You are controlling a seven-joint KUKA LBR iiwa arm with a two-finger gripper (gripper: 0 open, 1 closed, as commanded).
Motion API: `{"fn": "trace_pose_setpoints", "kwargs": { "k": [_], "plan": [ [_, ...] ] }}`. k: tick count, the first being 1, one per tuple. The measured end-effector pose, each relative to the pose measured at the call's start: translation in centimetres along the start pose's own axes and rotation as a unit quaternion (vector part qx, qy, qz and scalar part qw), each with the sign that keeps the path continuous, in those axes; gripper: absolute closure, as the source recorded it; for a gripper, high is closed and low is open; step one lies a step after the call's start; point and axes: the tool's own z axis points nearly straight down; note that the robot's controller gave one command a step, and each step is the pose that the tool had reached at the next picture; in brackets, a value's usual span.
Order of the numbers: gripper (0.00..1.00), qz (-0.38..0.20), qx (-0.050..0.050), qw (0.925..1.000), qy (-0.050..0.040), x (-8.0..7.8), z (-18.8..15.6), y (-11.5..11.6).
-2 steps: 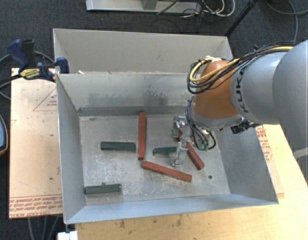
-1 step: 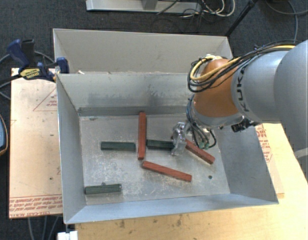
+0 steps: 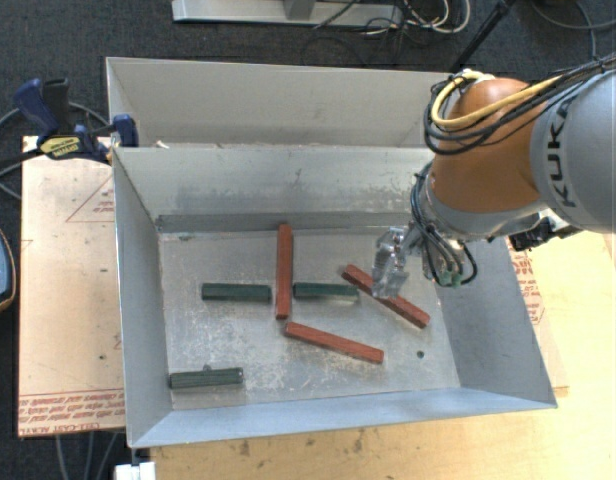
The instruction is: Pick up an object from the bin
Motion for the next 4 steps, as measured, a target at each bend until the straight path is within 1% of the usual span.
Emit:
{"fn": "trace_pose_setpoints", "kwargs": {
  "k": [1, 2, 3, 4],
  "plan": [
    [1.00, 0.000, 0.001, 1.0000, 0.0035, 0.1, 0.5, 0.0],
    [1.00, -0.022, 0.001, 0.9997, 0.0014, -0.2, -2.8, -1.6],
    [1.00, -0.210, 0.000, 0.9778, 0.0027, -1.8, -2.4, 0.6],
    [0.00, -0.209, 0.000, 0.9779, 0.0032, -1.7, -2.4, 0.6]
  ]
}}
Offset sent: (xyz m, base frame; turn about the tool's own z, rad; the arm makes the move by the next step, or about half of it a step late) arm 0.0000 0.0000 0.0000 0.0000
